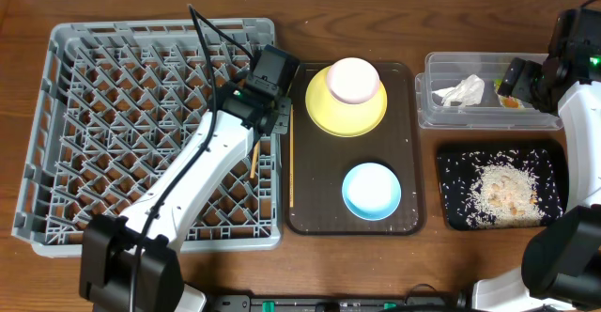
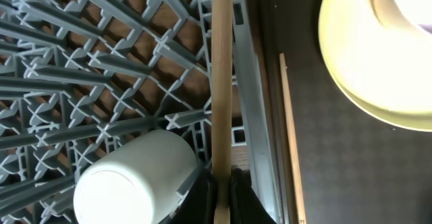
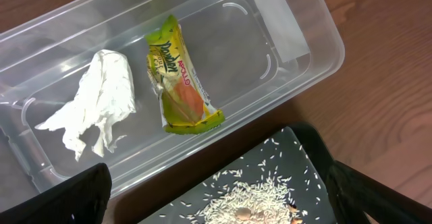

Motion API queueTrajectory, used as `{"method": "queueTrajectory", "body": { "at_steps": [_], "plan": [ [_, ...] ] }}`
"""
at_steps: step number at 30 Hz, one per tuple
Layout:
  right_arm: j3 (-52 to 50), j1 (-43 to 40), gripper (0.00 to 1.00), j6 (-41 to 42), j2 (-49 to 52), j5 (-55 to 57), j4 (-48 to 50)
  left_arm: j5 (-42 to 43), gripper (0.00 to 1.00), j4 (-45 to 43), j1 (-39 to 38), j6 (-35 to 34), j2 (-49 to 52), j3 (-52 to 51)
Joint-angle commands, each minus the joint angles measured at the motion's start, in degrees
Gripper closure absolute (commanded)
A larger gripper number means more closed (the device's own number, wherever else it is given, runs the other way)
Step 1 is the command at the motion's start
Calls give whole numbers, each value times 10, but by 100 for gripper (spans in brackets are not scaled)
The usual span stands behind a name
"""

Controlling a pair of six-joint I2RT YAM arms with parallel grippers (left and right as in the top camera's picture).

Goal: Sort waste into correct bins and load items into the dishwasher rack

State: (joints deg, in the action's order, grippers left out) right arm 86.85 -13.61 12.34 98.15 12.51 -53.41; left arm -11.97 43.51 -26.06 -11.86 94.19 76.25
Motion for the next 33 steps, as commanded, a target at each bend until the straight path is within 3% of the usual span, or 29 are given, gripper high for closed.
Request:
{"method": "queueTrajectory", "body": {
  "at_steps": [1,4,6,7,9,14,21,33],
  "plan": [
    [11,-3,1,-7,-11,10,-2,-7,93,2,0,-20,22,-2],
    [11,-3,1,-6,-11,10,-2,-7,87,1,0,-22,35,-2],
    [11,-3,1,-7,-11,10,-2,-8,59,-2,0,-22,39,-2],
    [11,-3,1,-7,-11,10,-2,-8,50,-5,0,-22,39,-2],
    [11,-3,1,-7,-11,10,-2,-8,44,-16,0,-22,35,-1],
    [11,-3,1,-6,-11,10,-2,-7,46,-18,0,-26,11,28],
    [11,-3,1,-7,-11,10,-2,80,73,-16,-2,-50,-39,35],
    [11,-3,1,-6,-11,10,-2,94,75,-4,-61,-126,9,6]
  ]
}}
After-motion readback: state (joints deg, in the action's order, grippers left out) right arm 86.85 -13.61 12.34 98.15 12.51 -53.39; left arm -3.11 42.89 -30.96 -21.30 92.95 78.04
